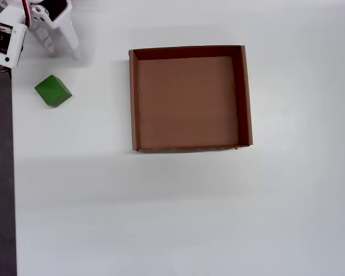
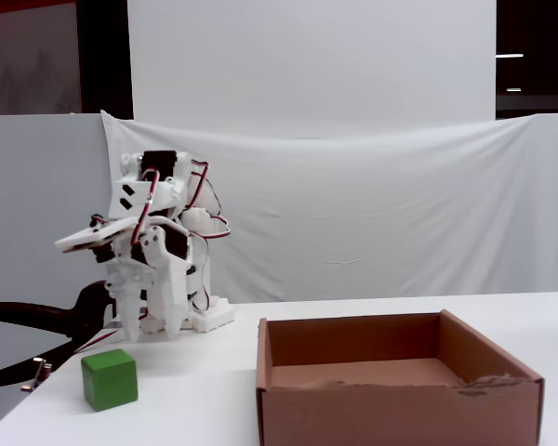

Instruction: Grasp a green cube and put it in a box.

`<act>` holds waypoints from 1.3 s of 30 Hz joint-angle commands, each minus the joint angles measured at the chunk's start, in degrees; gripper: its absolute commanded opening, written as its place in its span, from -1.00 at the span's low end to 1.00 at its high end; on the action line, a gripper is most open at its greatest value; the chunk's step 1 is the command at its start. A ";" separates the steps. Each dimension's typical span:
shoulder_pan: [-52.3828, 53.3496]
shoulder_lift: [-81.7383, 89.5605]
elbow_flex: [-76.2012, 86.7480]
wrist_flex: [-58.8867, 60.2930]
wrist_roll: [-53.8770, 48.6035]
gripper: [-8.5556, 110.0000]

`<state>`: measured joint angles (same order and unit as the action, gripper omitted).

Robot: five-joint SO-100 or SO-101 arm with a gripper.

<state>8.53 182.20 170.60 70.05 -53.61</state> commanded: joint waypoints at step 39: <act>1.58 -9.76 -11.16 -5.19 -8.70 -0.47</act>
<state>9.32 176.22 164.71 65.65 -60.03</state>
